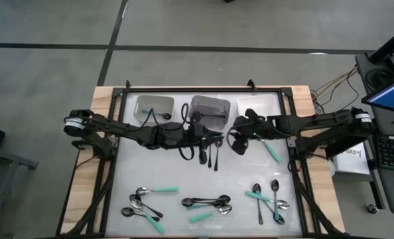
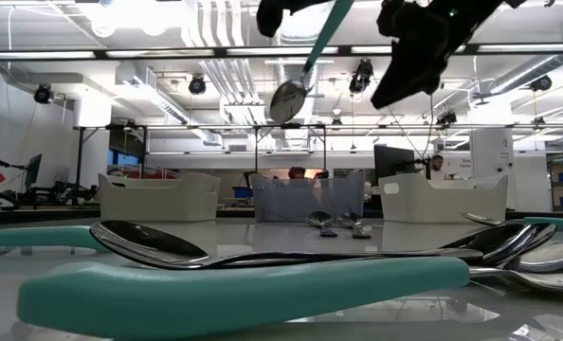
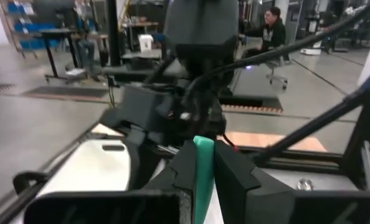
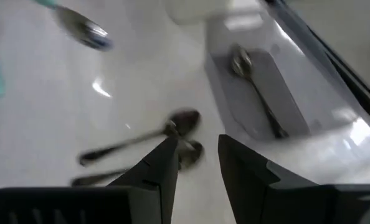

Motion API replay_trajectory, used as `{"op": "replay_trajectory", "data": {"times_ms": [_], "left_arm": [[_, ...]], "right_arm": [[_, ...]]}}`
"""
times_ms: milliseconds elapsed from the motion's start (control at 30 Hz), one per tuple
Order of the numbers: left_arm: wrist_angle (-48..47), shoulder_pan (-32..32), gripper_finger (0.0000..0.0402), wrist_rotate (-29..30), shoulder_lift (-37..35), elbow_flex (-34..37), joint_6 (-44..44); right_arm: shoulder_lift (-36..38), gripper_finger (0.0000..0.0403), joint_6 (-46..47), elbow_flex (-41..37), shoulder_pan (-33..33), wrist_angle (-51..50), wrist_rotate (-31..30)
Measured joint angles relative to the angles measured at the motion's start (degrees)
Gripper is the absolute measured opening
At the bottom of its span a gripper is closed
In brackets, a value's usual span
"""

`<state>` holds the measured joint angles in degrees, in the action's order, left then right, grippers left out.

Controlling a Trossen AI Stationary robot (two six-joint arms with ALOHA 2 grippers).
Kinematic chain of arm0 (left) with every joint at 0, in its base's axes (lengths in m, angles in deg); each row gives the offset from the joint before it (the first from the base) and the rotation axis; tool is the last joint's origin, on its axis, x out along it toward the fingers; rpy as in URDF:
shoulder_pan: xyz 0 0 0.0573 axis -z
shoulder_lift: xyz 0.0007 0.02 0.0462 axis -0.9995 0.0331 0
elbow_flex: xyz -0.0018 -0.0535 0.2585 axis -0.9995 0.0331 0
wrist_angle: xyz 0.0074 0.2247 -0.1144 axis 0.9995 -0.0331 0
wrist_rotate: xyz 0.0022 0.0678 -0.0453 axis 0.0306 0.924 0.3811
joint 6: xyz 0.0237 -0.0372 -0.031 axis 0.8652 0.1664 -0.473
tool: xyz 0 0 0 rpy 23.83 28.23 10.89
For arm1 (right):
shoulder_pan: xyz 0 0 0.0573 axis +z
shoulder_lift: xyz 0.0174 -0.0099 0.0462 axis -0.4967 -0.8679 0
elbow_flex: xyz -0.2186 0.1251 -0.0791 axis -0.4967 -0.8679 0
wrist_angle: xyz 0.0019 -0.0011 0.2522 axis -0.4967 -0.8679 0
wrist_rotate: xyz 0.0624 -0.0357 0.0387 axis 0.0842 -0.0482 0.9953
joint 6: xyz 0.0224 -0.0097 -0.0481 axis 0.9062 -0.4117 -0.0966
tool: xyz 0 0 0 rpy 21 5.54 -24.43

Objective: Sort silverware by color (type)
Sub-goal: Put the green spoon into the white bin

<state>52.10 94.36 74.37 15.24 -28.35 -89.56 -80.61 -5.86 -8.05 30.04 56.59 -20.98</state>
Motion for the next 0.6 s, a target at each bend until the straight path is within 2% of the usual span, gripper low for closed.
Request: {"op": "replay_trajectory", "data": {"times_ms": [200, 333, 433, 600], "left_arm": [[3.28, 0.00, 0.0016, 0.78, -0.04, -0.02, 1.32], [6.51, 0.02, 0.0016, 0.80, -0.04, -0.02, 1.32], [8.66, 0.00, 0.0016, 0.80, -0.02, -0.02, 1.34], [11.05, 0.02, 0.0016, 0.80, 0.09, -0.04, 1.34]], "right_arm": [[6.84, 0.0111, -4.94, -7.88, 0.00, 15.86, 3.88], [10.63, 0.0109, -7.41, -14.31, 0.00, 30.48, 6.52], [11.65, 0.0105, -10.34, -18.55, 0.00, 40.55, 9.97], [11.39, 0.0100, -16.51, -22.72, 0.00, 50.37, 10.15]]}}
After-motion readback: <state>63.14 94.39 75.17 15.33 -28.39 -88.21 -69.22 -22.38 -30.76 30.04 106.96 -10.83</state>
